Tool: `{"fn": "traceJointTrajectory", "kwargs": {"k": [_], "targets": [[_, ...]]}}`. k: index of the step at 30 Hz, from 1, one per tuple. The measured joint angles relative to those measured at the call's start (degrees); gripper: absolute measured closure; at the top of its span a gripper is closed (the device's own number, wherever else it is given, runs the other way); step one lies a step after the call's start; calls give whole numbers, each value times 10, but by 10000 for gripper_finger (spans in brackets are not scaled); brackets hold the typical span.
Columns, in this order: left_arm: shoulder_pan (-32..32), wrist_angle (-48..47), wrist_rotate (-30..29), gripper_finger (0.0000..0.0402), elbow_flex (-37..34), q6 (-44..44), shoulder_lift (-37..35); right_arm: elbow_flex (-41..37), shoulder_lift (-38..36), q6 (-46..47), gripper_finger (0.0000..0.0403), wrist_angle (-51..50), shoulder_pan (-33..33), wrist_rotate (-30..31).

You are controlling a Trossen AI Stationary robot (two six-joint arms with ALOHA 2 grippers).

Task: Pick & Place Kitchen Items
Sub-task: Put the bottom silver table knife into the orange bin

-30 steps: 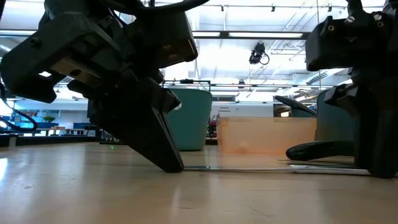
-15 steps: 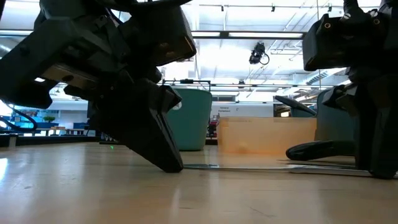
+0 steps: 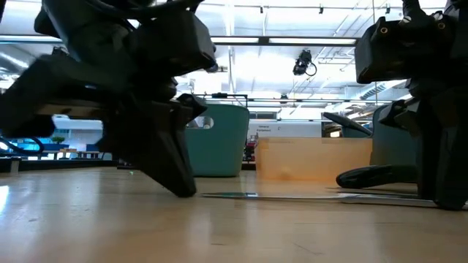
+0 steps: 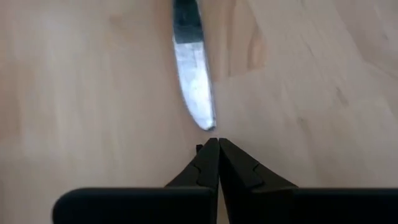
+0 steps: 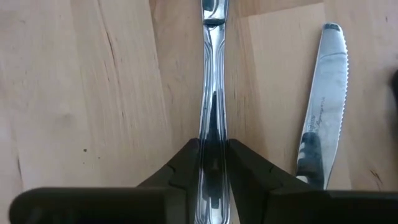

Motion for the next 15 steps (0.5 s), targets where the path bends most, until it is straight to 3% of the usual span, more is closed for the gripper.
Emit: {"fn": "traceJointTrajectory", "kwargs": {"k": [15], "targets": [[6,39,-13,398,1,37,0,0,0,1,319,2,0,4]]}}
